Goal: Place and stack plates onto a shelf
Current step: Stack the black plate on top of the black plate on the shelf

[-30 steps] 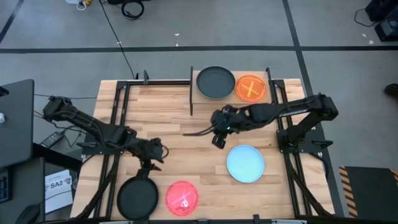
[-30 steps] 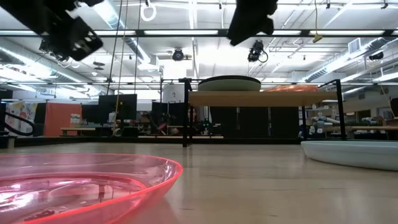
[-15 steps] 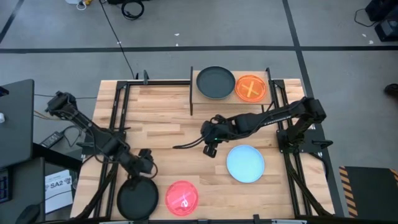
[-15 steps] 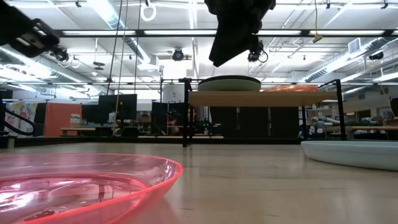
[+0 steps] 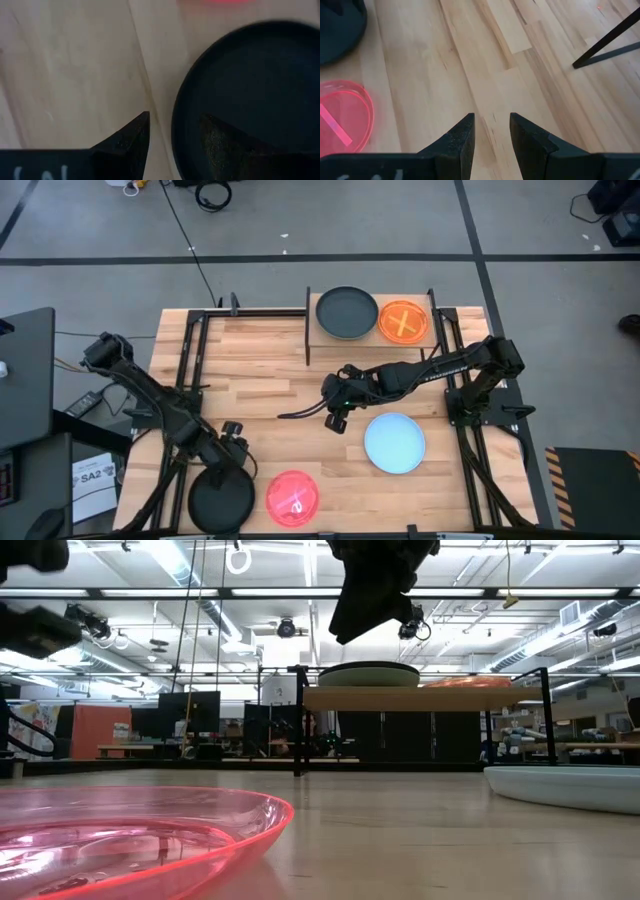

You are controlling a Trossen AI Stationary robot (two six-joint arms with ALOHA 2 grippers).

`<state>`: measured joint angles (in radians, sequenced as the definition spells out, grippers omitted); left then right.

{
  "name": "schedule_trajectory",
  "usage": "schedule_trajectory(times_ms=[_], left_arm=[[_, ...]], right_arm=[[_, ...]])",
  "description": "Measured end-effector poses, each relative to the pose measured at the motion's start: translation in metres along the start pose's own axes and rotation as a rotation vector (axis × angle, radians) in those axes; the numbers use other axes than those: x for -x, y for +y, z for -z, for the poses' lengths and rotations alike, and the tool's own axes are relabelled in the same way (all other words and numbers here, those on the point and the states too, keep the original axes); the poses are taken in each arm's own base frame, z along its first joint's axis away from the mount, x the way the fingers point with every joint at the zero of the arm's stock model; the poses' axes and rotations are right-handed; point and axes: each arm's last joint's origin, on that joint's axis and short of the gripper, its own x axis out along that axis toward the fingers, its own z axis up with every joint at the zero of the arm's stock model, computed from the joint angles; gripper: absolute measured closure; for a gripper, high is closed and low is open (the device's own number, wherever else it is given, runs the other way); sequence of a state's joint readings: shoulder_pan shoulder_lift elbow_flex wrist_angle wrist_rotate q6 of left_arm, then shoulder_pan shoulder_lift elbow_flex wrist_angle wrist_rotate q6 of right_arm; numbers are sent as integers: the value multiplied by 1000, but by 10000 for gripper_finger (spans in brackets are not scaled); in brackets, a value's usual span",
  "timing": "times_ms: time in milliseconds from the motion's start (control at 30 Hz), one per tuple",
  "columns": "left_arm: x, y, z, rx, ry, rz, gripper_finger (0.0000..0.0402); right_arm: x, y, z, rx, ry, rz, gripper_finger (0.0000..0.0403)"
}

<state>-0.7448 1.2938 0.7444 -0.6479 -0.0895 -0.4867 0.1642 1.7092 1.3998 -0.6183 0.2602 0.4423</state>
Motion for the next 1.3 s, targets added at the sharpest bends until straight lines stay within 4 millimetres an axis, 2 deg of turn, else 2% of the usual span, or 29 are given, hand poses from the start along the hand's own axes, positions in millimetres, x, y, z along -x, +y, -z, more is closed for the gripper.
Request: schedule_trajectory(times_ms=[267, 500, 1000, 1300], left_arm=[[-32, -2, 2, -12, 129, -53, 228], [-49, -6, 6, -2, 255, 32, 233], [-50, -8, 7, 6, 284, 81, 348], [-47, -7, 7, 11, 292, 90, 360]], right_arm=[[0, 0, 0, 0, 0, -1, 274], [0, 0, 0, -1, -2, -2, 274], [0, 0, 0, -1, -4, -3, 274], [0, 0, 0, -1, -4, -3, 274]])
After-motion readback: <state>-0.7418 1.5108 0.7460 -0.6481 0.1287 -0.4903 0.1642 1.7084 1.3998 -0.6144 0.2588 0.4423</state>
